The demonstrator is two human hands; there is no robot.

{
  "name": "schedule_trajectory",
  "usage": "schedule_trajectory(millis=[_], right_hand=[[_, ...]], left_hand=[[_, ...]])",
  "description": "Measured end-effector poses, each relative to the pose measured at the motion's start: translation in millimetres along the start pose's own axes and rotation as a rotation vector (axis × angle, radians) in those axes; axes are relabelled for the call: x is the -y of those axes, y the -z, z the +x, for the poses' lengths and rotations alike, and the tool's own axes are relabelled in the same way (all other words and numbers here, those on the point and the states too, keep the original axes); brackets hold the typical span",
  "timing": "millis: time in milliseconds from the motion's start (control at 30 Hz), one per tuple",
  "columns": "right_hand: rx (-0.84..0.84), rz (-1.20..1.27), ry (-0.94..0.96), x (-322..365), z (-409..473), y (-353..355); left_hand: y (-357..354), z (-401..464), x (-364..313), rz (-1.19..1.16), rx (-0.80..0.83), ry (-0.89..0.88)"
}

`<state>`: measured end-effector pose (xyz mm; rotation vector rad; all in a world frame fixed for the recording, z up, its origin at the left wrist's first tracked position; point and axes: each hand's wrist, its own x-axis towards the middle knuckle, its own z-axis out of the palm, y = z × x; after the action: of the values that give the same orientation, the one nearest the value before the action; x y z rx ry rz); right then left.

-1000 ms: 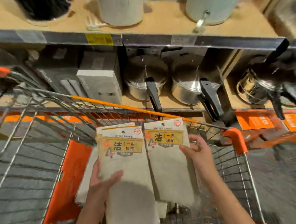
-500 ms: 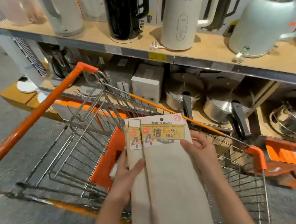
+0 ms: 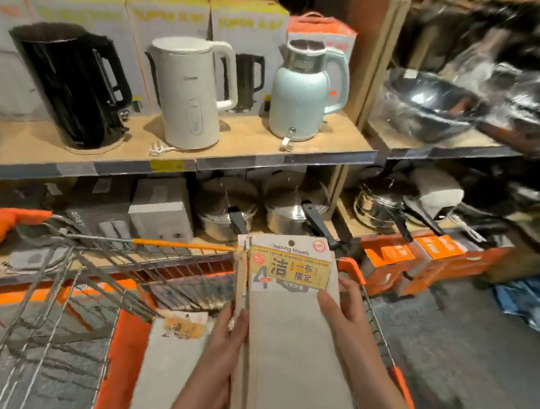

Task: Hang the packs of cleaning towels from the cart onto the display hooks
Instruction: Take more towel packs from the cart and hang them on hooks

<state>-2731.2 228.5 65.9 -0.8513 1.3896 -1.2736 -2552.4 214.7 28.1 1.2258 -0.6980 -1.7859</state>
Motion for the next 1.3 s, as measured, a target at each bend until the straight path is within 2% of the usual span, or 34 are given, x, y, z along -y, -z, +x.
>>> schedule_trajectory(millis=[167, 367, 633, 1000, 1300], right_hand=[[-0.340, 0.085, 0.005, -4.3, -50.3, 10.5], [-0.719, 0.090, 0.088, -18.2, -146.8, -14.7], [-1.149, 0.132, 0.181, -19.8, -297.7, -36.6], [-1.603, 0.216, 0.260, -50.7, -501.6, -78.9], [-1.976, 0.259, 0.282, -99.3, -712.4, -195.7]], left_hand=[[-14.5, -4.7, -4.2, 0.123, 0.299, 0.118], [-14.5, -40.6, -2.7, 0.370, 0.633, 0.151], [-24.9, -134.0, 32.6, 0.426, 1.089, 0.363], [-13.1, -300.3, 97.8, 0.520, 1.462, 0.491], [93.5, -498.5, 143.8, 0.640, 1.740, 0.674]])
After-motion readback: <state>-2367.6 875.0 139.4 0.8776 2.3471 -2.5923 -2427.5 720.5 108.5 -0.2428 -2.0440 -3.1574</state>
